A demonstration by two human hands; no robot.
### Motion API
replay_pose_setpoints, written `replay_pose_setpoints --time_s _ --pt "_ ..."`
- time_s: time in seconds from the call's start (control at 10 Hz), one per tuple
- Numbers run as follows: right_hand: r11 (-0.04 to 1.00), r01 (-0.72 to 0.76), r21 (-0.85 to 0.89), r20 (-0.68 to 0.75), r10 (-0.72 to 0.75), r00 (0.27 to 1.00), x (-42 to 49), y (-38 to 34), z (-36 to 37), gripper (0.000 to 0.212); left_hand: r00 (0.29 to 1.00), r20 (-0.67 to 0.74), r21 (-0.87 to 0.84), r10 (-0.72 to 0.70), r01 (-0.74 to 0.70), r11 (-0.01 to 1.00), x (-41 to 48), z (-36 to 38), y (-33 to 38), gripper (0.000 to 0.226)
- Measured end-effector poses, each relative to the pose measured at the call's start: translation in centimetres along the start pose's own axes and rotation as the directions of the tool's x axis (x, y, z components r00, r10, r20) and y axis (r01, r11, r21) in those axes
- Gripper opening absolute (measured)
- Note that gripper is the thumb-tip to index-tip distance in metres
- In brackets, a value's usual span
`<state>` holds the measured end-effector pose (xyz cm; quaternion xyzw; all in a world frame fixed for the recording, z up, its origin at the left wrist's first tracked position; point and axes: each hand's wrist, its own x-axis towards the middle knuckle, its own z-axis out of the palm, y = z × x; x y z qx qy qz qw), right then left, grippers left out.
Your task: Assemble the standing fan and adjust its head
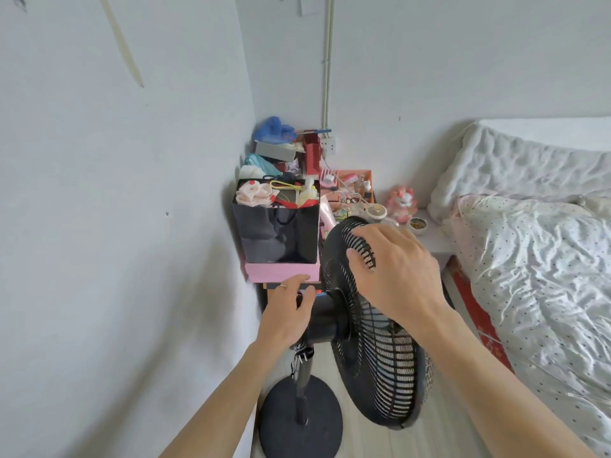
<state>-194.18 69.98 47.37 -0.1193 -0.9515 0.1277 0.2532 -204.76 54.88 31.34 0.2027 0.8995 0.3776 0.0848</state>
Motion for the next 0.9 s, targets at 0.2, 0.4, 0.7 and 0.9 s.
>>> replay_pose_setpoints --time_s 0.2,0.4,0.7,0.9 --pt "0.975 -0.196 0.106 0.327 0.152 0.933 -1.2 4.7 0.8 0.081 0.991 -0.095 0.329 0.097 -0.06 0.942 -0.3 1.8 -0.1 0.035" --pt "0.951 -0.245 0.187 0.301 0.182 0.936 -4.2 5.0 2.7 0.093 0.988 -0.148 0.301 0.033 0.013 0.954 -1.1 2.7 -0.2 0.032" --pt "0.951 -0.232 0.204 0.328 0.157 0.932 -4.8 5.0 1.8 0.093 0.982 -0.18 0.338 0.053 0.011 0.941 -1.0 3.4 -0.6 0.031" --pt "0.993 -0.068 0.098 0.685 -0.018 0.728 -0.4 6.9 -4.6 0.084 0.988 -0.145 0.359 0.053 0.003 0.933 -0.9 2.9 -1.1 0.031"
